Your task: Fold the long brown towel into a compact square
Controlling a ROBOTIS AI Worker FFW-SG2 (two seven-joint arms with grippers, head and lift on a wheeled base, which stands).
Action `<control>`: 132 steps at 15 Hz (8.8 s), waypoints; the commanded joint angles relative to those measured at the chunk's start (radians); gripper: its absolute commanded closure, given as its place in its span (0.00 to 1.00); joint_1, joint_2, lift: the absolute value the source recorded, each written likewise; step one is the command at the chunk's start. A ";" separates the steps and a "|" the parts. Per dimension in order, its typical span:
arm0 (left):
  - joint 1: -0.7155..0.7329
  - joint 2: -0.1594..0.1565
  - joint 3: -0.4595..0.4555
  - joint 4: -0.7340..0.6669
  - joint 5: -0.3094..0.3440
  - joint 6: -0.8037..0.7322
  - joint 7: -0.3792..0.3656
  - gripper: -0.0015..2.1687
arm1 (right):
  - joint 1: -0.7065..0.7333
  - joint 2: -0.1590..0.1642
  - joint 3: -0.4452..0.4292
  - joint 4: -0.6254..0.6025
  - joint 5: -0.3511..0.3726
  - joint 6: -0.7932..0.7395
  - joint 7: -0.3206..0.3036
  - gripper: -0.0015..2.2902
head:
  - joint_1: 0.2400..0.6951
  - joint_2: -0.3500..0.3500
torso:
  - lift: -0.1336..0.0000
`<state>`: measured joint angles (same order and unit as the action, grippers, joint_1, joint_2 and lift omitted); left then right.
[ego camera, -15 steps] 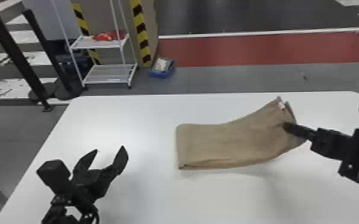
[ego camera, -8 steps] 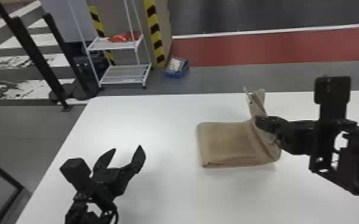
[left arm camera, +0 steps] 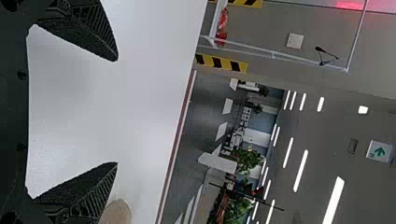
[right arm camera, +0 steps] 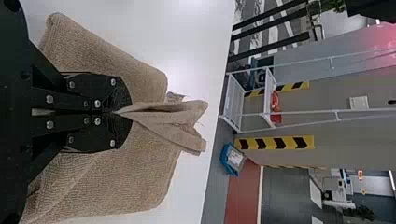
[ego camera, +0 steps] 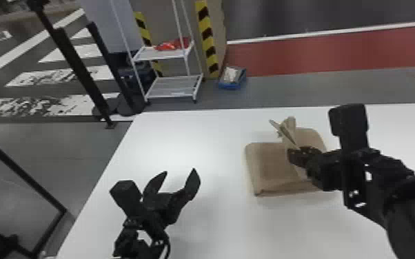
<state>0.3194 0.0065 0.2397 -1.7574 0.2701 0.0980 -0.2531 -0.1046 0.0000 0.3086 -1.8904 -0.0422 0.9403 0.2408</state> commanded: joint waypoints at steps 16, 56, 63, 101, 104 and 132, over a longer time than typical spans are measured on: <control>-0.077 0.026 -0.065 0.084 -0.002 -0.010 0.000 0.04 | -0.125 0.001 0.092 0.396 -0.206 -0.352 0.222 0.88 | 1.00 1.00 | 0.06; -0.082 0.038 -0.063 0.096 0.000 -0.016 0.000 0.04 | -0.013 0.000 -0.353 0.094 -0.097 0.194 0.259 0.88 | 1.00 0.73 | 0.06; -0.079 0.049 -0.054 0.096 0.006 -0.016 0.000 0.04 | 0.003 0.001 -0.312 0.117 -0.088 -0.033 0.219 0.88 | 1.00 0.78 | 0.06; -0.091 0.052 -0.069 0.110 0.003 -0.016 0.003 0.04 | -0.049 0.001 -0.405 0.097 -0.070 0.222 0.219 0.88 | 1.00 0.69 | 0.06; -0.091 0.053 -0.065 0.110 0.004 -0.016 0.002 0.04 | -0.112 0.001 -0.327 0.221 -0.048 0.136 0.193 0.88 | 1.00 0.71 | 0.06; -0.097 0.081 -0.068 0.142 0.024 -0.037 0.003 0.04 | 0.068 -0.021 0.121 -0.159 0.722 0.130 0.529 0.04 | 1.00 0.90 | 0.06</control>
<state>0.2194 0.0866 0.1680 -1.6141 0.2936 0.0600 -0.2500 -0.0409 -0.0093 0.3819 -2.0398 0.5423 1.0561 0.7328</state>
